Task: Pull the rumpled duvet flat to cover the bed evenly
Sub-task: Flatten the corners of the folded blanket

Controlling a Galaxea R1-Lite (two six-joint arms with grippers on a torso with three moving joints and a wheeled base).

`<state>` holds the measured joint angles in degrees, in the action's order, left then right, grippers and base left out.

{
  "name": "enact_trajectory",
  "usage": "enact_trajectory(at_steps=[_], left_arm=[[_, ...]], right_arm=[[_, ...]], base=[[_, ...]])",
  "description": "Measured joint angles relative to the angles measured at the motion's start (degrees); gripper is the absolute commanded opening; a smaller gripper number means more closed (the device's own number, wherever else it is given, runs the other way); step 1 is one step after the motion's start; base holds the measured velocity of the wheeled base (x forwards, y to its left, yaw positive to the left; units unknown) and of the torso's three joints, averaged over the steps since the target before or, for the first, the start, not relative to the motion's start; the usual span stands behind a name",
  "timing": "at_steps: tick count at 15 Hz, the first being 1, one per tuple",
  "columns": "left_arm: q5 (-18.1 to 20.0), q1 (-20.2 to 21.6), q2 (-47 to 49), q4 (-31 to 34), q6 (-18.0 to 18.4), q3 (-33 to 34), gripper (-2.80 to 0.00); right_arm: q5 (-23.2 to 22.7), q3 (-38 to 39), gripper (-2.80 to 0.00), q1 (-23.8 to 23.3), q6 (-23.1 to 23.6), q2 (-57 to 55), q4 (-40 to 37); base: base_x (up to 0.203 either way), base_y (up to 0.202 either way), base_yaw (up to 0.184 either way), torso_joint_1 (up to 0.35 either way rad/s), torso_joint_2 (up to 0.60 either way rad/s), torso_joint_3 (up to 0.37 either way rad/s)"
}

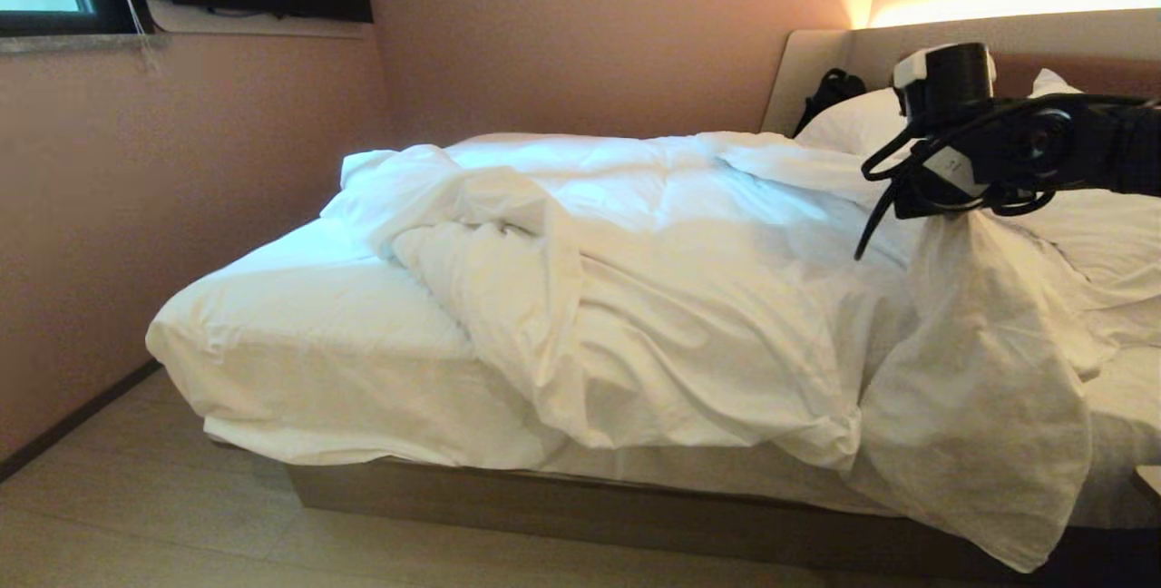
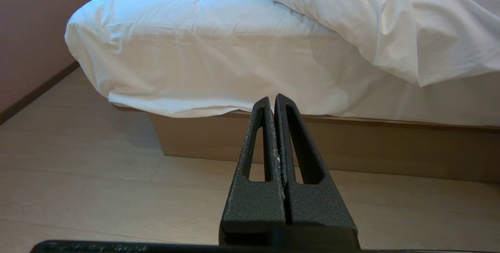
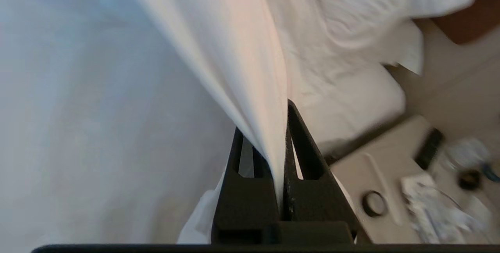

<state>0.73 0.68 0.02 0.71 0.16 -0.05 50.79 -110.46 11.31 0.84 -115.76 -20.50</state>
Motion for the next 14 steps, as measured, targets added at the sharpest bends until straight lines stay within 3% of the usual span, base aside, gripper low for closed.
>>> enact_trajectory(at_steps=[4,8,14], left_arm=[[-0.02,0.00,0.00,0.00,0.02,0.00,-2.80],[-0.02,0.00,0.00,0.00,0.02,0.02,-2.80],[-0.05,0.00,0.00,-0.02,0.02,0.00,-2.80]], right_arm=[[-0.22,0.48,-2.80,3.76,-1.72,-0.45,-0.22],[-1.22,0.79,-2.80,6.40,-6.49,-5.85,-2.61],[-8.19,1.09,-2.80,6.93,-16.78,-13.12,-10.73]], base=[[0.000,0.000,0.000,0.000,0.00,0.000],[0.000,0.000,0.000,0.000,0.00,0.000],[0.000,0.000,0.000,0.000,0.00,0.000]])
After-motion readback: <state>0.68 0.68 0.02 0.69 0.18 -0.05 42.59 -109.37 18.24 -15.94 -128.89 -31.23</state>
